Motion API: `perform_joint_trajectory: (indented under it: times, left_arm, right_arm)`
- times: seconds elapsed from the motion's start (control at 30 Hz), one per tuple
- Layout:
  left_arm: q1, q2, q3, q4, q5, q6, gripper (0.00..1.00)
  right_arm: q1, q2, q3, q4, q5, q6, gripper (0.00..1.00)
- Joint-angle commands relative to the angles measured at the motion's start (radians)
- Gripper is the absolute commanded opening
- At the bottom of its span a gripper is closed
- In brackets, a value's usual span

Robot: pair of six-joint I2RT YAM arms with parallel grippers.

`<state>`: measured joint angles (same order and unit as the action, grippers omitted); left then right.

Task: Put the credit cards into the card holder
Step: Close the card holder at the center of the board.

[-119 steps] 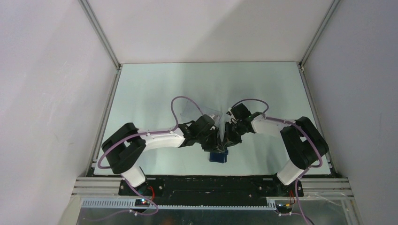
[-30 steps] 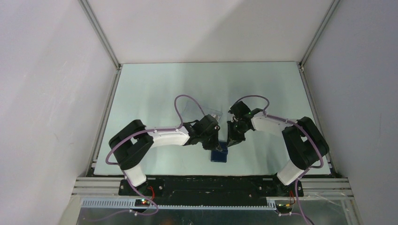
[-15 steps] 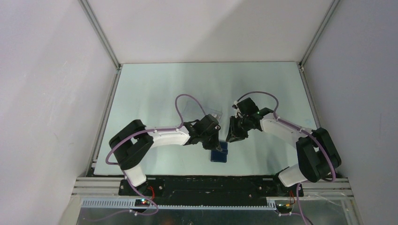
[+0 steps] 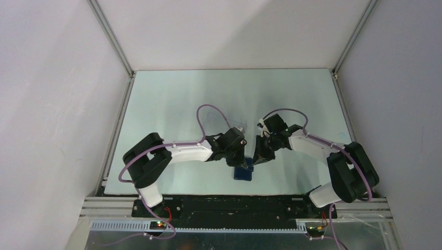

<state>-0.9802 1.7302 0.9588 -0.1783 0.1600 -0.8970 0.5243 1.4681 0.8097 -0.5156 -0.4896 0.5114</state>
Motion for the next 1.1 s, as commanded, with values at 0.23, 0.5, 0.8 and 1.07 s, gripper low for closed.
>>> perform_joint_trajectory:
  times: [0.23,0.5,0.8,1.07]
  left_arm:
    - [-0.012,-0.009,0.027,-0.024,-0.027,0.029,0.0]
    - [-0.018,-0.032,0.028,-0.051,-0.047,0.035,0.0]
    - [-0.02,-0.046,0.036,-0.075,-0.067,0.042,0.0]
    - [-0.025,-0.04,0.047,-0.098,-0.072,0.048,0.0]
  right_arm:
    - [0.053,-0.005,-0.009,0.056,-0.015,0.031,0.02]
    - [0.095,0.024,-0.009,0.072,0.012,0.047,0.02]
    - [0.109,0.032,-0.008,0.053,0.09,0.041,0.02]
    - [0.116,0.069,0.001,0.054,0.119,0.042,0.02]
